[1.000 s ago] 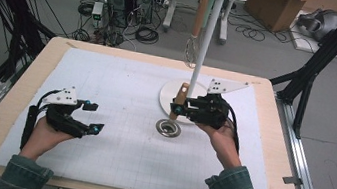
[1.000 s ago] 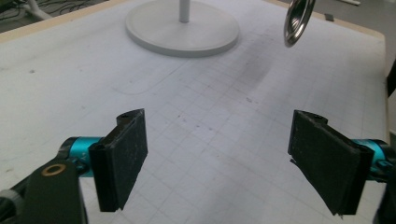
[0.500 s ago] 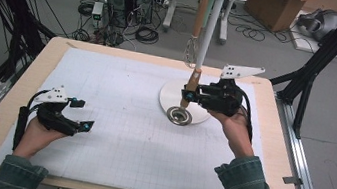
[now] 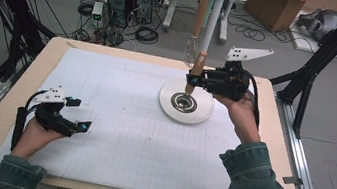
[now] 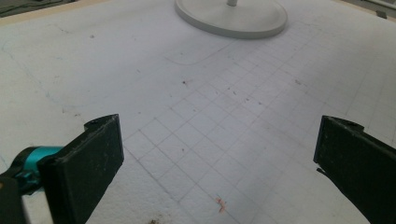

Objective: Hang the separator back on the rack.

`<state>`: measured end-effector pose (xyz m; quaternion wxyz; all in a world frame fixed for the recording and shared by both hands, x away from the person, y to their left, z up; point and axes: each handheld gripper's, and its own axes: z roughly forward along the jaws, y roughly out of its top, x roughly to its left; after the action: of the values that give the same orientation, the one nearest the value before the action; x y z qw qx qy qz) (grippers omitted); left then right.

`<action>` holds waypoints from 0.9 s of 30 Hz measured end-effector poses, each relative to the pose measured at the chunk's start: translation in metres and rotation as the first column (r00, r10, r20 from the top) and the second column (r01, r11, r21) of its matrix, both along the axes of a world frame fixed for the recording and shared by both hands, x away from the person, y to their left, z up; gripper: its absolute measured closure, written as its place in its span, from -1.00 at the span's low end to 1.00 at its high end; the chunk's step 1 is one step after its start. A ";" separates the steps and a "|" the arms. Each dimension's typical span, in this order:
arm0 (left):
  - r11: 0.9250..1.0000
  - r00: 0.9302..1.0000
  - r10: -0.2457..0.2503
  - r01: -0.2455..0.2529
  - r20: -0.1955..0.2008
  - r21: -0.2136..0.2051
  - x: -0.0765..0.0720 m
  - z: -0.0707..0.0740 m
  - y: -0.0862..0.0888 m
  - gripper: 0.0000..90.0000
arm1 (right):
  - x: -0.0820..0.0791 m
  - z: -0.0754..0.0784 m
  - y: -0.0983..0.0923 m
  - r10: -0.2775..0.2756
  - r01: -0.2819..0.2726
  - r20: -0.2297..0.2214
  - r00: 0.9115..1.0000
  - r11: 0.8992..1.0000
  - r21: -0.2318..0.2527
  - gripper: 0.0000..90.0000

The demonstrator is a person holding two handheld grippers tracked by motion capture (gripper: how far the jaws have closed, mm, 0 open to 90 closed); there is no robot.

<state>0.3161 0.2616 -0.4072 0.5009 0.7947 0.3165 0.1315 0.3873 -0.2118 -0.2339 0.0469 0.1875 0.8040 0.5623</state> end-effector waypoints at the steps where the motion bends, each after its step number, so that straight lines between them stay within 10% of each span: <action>1: 1.000 1.000 0.000 0.000 0.000 0.001 0.000 0.000 0.000 -0.95 | 0.001 0.003 0.000 -0.003 0.003 -0.002 1.000 1.000 -0.002 0.60; 27: 1.000 1.000 0.016 -0.016 0.020 0.005 -0.001 0.003 0.004 -0.96 | 0.035 0.070 -0.002 -0.044 0.045 0.026 0.999 0.998 -0.037 0.60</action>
<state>0.3148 0.2657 -0.4047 0.5007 0.7923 0.3176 0.1442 0.4225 -0.2141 -0.1640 0.0729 0.1974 0.8096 0.5480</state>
